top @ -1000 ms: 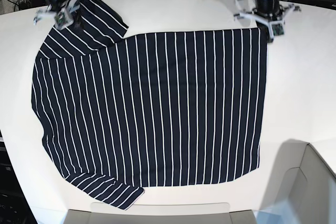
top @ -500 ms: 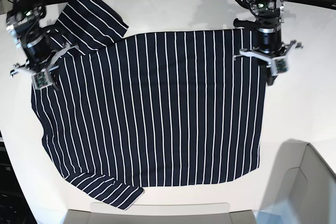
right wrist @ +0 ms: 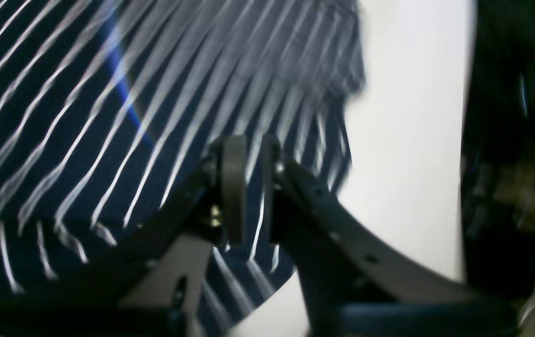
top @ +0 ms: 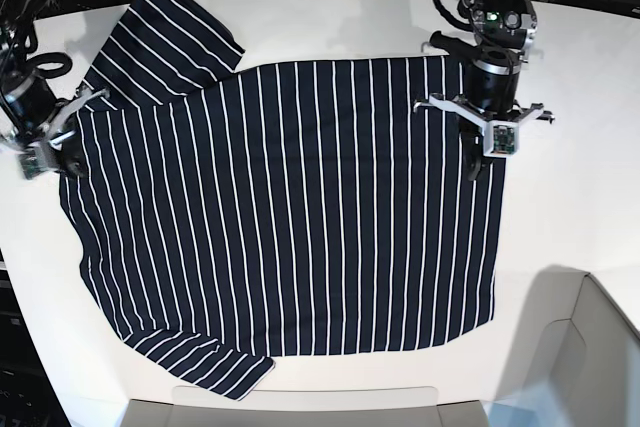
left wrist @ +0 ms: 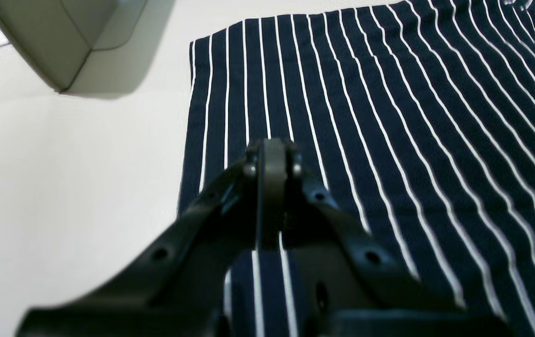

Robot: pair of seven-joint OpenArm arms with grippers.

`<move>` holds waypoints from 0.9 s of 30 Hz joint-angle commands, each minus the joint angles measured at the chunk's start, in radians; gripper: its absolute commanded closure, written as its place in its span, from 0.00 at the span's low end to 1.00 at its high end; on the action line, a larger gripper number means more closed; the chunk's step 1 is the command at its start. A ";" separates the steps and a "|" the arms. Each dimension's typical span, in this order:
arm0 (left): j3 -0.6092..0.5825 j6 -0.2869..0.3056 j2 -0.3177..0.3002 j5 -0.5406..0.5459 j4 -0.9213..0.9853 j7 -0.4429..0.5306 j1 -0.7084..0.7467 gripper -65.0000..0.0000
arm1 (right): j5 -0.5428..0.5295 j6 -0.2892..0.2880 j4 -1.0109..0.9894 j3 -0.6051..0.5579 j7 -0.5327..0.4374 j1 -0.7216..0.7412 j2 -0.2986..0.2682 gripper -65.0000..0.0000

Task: Fold the T-shirt properly
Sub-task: 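Lower both grippers to the shirt's shoulder edge corners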

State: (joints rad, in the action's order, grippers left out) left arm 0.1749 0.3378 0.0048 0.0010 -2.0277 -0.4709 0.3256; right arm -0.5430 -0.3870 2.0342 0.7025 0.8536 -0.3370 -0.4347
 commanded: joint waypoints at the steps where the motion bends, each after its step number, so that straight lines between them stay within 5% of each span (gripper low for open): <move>1: -0.004 -0.004 0.002 0.001 -0.020 0.027 -0.006 0.96 | -0.041 0.069 0.015 0.015 -0.026 0.000 -0.028 0.84; 4: -0.005 -0.004 0.004 0.001 -0.020 0.024 -0.004 0.96 | -0.216 0.217 0.015 0.013 -0.027 -0.024 -0.066 0.81; 10: -0.007 -0.004 0.002 0.001 -0.021 0.024 0.034 0.96 | -0.409 0.214 -0.037 0.052 -0.018 -0.035 -0.072 0.81; 16: -0.005 -0.003 -0.041 0.001 -0.021 0.024 0.108 0.96 | -0.550 0.207 -0.235 0.125 0.011 -0.150 -0.005 0.81; 24: -0.005 -0.003 -0.061 0.001 -0.021 0.024 0.169 0.96 | -0.449 0.116 -0.514 0.230 0.039 -0.238 0.063 0.81; 27: -0.005 -0.003 -0.081 0.001 -0.021 0.024 0.168 0.96 | -0.443 0.021 -0.666 0.233 0.043 -0.236 0.064 0.81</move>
State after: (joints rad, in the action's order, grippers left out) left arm 0.1665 0.3378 -0.0746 0.0006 -2.0289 -0.4702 0.4927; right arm -0.9958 -0.3641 1.3594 0.9302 0.8867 -0.5713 -0.3496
